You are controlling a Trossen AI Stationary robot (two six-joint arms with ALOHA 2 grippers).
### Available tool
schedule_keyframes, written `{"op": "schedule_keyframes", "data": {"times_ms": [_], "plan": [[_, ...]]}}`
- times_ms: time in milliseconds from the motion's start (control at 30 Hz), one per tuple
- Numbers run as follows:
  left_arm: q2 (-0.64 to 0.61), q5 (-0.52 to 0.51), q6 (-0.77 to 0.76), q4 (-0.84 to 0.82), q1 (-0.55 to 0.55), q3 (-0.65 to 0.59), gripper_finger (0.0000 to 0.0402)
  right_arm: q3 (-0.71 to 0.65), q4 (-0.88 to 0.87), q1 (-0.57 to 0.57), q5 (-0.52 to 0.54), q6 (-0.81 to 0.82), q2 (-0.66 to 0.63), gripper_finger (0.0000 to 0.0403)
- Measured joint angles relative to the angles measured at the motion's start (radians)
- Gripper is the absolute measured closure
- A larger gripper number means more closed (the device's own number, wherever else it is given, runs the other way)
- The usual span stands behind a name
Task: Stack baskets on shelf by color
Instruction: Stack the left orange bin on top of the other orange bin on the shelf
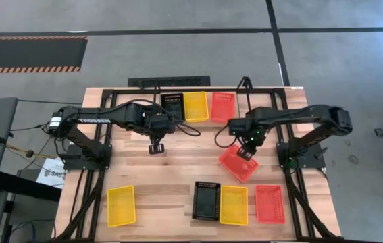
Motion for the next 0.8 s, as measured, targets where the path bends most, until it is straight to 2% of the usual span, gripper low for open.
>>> {"op": "schedule_keyframes", "data": {"times_ms": [300,600,700,800], "plan": [[0.000,0.003,-0.020,-0.001,0.000,0.000,0.0401,-0.116,0.241,0.040,0.015,0.010,0.095,0.0223],[0.000,0.020,-0.011,-0.003,0.000,0.000,0.0401,-0.139,0.299,0.062,0.041,0.016,0.205,0.0228],[0.000,0.021,-0.008,-0.003,0.000,0.000,0.0401,-0.138,0.311,0.068,0.037,0.017,0.230,0.0256],[0.000,0.023,-0.008,-0.003,0.000,0.000,0.0401,-0.138,0.319,0.075,-0.004,0.018,0.236,0.0327]]}}
